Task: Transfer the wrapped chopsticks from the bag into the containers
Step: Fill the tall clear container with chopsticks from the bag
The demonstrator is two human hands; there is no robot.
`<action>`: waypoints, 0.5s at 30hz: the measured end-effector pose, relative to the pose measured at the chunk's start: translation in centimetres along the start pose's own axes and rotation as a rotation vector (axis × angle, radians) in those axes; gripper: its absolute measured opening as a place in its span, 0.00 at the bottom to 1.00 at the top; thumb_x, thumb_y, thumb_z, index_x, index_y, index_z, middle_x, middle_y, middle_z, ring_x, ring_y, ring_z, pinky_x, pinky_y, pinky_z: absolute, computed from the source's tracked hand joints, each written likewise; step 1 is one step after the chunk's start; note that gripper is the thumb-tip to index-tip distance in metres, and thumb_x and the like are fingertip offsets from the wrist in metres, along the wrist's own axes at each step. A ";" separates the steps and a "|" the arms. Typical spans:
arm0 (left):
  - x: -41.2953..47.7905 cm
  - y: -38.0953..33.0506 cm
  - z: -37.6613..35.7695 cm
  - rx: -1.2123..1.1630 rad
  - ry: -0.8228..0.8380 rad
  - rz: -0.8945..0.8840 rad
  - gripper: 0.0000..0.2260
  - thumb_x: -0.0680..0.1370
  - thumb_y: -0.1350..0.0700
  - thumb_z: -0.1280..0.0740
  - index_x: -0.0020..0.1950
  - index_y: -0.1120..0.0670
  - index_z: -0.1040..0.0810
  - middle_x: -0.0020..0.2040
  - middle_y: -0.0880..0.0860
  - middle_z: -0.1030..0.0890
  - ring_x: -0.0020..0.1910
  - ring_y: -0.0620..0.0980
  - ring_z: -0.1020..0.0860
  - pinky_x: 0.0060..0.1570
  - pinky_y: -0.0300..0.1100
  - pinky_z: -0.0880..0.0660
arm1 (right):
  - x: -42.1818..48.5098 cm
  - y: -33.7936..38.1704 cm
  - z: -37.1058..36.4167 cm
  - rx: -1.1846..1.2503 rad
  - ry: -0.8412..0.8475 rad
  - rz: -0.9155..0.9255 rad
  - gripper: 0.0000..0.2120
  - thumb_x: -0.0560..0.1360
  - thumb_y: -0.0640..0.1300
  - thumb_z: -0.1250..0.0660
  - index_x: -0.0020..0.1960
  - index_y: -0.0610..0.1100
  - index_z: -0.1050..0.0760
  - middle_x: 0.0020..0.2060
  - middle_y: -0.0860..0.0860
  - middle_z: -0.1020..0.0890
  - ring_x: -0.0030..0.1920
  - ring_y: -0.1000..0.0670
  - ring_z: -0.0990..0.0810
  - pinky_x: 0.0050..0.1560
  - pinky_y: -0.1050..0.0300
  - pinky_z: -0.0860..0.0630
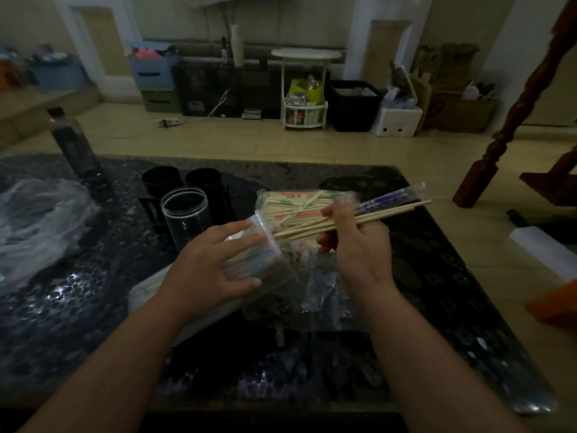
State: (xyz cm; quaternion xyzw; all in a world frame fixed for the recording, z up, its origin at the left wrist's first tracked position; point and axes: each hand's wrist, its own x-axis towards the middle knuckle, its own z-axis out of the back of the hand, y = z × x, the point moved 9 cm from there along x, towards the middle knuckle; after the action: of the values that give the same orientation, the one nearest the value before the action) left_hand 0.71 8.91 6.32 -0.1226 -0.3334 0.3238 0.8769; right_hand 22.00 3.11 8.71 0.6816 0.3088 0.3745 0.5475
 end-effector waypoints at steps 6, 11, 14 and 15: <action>0.0 -0.5 -0.9 0.000 0.062 -0.034 0.31 0.66 0.38 0.29 0.69 0.42 0.27 0.69 0.43 0.29 0.64 0.45 0.27 0.63 0.43 0.32 | -1.6 -5.5 -3.9 0.100 0.283 -0.483 0.03 0.75 0.43 0.29 0.48 0.44 0.19 0.35 0.49 0.18 0.28 0.56 0.25 0.28 0.63 0.29; -0.1 0.0 -0.7 -0.014 0.050 -0.012 0.31 0.66 0.37 0.29 0.68 0.43 0.26 0.69 0.44 0.29 0.66 0.45 0.28 0.64 0.46 0.32 | -0.4 -5.1 -2.0 0.432 -0.005 -0.456 0.11 0.77 0.44 0.36 0.37 0.44 0.21 0.30 0.49 0.23 0.25 0.55 0.30 0.26 0.62 0.37; -0.1 -0.1 -0.9 -0.006 0.060 -0.023 0.30 0.66 0.37 0.30 0.67 0.43 0.25 0.69 0.45 0.28 0.65 0.46 0.28 0.64 0.45 0.32 | -0.6 -5.1 -2.1 0.168 0.034 -0.392 0.05 0.76 0.40 0.33 0.41 0.45 0.21 0.29 0.49 0.22 0.24 0.56 0.29 0.24 0.62 0.34; -0.1 -0.1 -0.9 -0.003 0.062 -0.026 0.30 0.66 0.37 0.29 0.67 0.42 0.25 0.69 0.45 0.28 0.65 0.45 0.28 0.64 0.44 0.32 | -1.0 -5.1 -2.7 0.078 0.104 -0.393 0.03 0.76 0.39 0.31 0.44 0.45 0.22 0.28 0.49 0.22 0.23 0.57 0.28 0.23 0.63 0.33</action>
State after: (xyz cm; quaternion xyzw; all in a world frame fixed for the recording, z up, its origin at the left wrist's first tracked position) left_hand 1.36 8.78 5.64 -0.1295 -0.3082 0.3081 0.8907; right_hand 19.08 4.76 3.83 0.6088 0.4777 0.2829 0.5667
